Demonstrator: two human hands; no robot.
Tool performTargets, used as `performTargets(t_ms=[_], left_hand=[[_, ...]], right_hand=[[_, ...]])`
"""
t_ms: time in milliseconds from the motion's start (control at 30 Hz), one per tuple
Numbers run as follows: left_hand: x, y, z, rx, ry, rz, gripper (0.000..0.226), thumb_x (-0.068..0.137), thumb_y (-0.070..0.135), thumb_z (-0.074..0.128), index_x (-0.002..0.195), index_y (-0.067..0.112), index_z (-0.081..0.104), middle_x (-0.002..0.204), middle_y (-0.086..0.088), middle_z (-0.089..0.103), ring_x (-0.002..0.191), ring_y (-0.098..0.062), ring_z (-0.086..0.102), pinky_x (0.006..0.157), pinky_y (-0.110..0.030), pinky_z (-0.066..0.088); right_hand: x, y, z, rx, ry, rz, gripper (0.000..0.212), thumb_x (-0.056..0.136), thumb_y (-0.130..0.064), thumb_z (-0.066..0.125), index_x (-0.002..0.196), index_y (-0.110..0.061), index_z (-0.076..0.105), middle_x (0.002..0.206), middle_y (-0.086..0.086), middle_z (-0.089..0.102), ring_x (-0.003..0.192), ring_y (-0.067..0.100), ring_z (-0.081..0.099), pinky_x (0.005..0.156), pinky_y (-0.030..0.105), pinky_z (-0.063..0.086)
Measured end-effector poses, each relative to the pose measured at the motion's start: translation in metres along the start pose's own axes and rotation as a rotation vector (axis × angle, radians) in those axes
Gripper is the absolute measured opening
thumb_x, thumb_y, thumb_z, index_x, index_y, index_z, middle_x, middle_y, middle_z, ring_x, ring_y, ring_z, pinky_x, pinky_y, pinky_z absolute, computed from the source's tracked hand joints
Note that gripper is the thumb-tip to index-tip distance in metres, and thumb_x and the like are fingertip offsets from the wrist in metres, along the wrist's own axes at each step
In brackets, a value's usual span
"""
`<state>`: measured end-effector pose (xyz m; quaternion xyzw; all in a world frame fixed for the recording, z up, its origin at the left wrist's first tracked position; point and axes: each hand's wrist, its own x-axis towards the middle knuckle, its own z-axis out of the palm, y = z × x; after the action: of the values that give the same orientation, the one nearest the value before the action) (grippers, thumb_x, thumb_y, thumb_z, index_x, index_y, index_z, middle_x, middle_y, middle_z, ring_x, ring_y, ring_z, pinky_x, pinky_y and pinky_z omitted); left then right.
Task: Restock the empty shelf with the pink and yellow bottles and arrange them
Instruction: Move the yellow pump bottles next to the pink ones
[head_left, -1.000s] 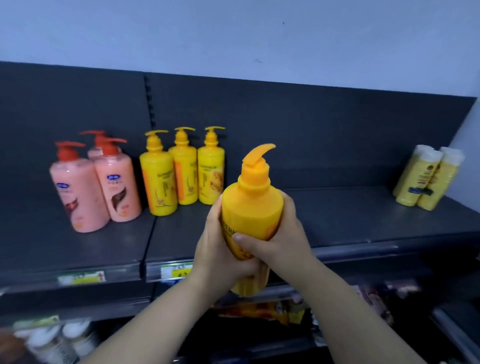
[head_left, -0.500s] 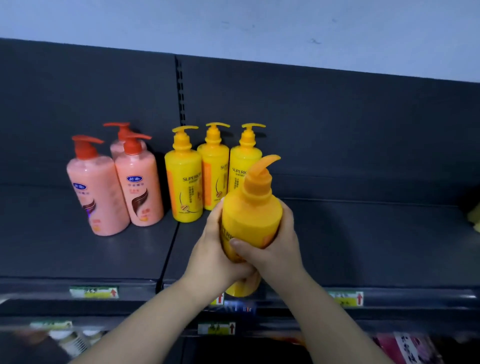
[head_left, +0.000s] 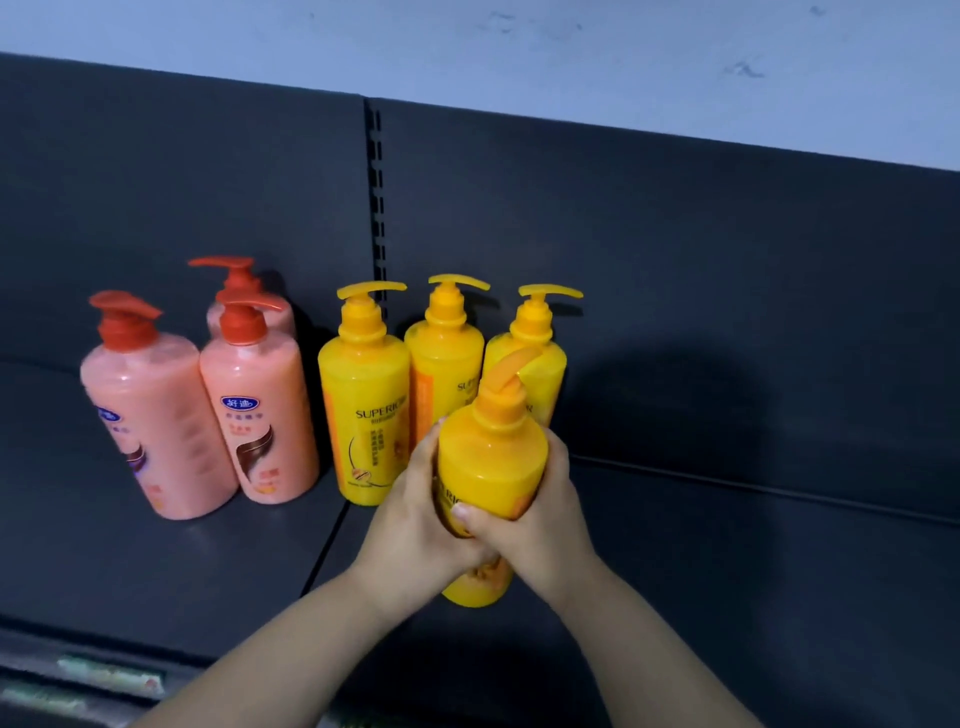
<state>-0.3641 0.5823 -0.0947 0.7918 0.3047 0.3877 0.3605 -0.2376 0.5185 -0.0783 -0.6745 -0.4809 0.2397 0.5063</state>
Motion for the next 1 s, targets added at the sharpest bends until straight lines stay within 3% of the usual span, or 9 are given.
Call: performTargets(t_ms=[67,200,367,500,600,700,867,1000], left_hand=[[0.007,-0.004,0.002,0.010,-0.018,-0.005,0.106,0.061,0.024,0.085,0.131,0.052,0.011,0.126,0.038,0.027,0.112,0.030,0.030,0.087,0.003,0.030],[0.024,-0.014,0.010,0.129,-0.053,0.007,0.104,0.065,0.036,0.078,0.147,0.026,0.014,0.142,0.011,0.032,0.130,0.004,0.029,0.106,-0.010,0.022],[0.041,-0.018,0.015,0.188,-0.077,-0.044,0.103,0.061,0.048,0.066,0.147,0.018,0.018,0.141,-0.001,0.038,0.132,-0.014,0.035,0.110,-0.033,0.032],[0.045,-0.019,0.015,0.215,-0.094,-0.072,0.102,0.064,0.040,0.071,0.147,0.016,0.017,0.142,-0.004,0.037,0.132,-0.018,0.034,0.111,-0.034,0.031],[0.043,-0.020,0.014,0.252,-0.113,-0.069,0.103,0.070,0.036,0.075,0.149,0.015,0.011,0.145,-0.007,0.033,0.134,-0.021,0.032,0.112,-0.036,0.029],[0.038,-0.014,0.011,0.343,-0.165,-0.066,0.102,0.079,0.039,0.070,0.149,0.014,0.000,0.149,-0.007,0.026,0.138,-0.021,0.026,0.113,-0.030,0.024],[0.012,-0.013,-0.010,0.650,-0.352,-0.061,0.086,0.092,0.049,0.048,0.149,0.018,-0.008,0.154,-0.002,0.020,0.140,-0.020,0.020,0.113,-0.029,0.019],[-0.002,-0.010,-0.026,0.768,-0.332,0.105,0.079,0.093,0.052,0.041,0.150,0.022,-0.005,0.154,0.002,0.018,0.142,-0.018,0.016,0.115,-0.030,0.017]], right_hand=[[0.008,0.004,0.001,-0.020,0.002,-0.008,0.104,0.043,-0.062,0.072,0.130,-0.050,0.016,0.120,-0.027,0.039,0.115,0.004,0.046,0.094,0.029,0.043],[0.023,0.013,0.001,-0.091,0.075,-0.041,0.109,0.046,-0.065,0.070,0.138,-0.037,0.019,0.131,-0.013,0.039,0.121,0.010,0.043,0.101,0.037,0.042],[0.035,0.016,0.001,-0.247,0.174,-0.080,0.115,0.047,-0.073,0.061,0.142,-0.020,0.023,0.138,0.000,0.029,0.129,0.013,0.028,0.102,0.027,0.029],[0.041,0.018,0.001,-0.277,0.167,-0.073,0.111,0.057,-0.058,0.079,0.143,-0.018,0.022,0.139,0.001,0.029,0.131,0.016,0.027,0.104,0.029,0.028],[0.041,0.017,0.000,-0.302,0.167,-0.070,0.110,0.060,-0.055,0.078,0.145,-0.019,0.019,0.141,0.002,0.029,0.132,0.017,0.027,0.106,0.032,0.027],[0.034,0.017,0.003,-0.360,0.165,-0.039,0.105,0.067,-0.060,0.070,0.147,-0.017,0.016,0.142,0.003,0.028,0.132,0.019,0.028,0.109,0.034,0.026],[0.000,0.034,0.014,-0.693,0.061,0.148,0.081,0.086,-0.061,0.047,0.146,-0.015,0.019,0.144,0.006,0.031,0.131,0.023,0.029,0.109,0.035,0.029],[-0.025,0.035,0.024,-0.613,0.005,0.245,0.073,0.089,-0.060,0.042,0.146,-0.018,0.023,0.147,0.006,0.029,0.135,0.023,0.023,0.112,0.037,0.025]])
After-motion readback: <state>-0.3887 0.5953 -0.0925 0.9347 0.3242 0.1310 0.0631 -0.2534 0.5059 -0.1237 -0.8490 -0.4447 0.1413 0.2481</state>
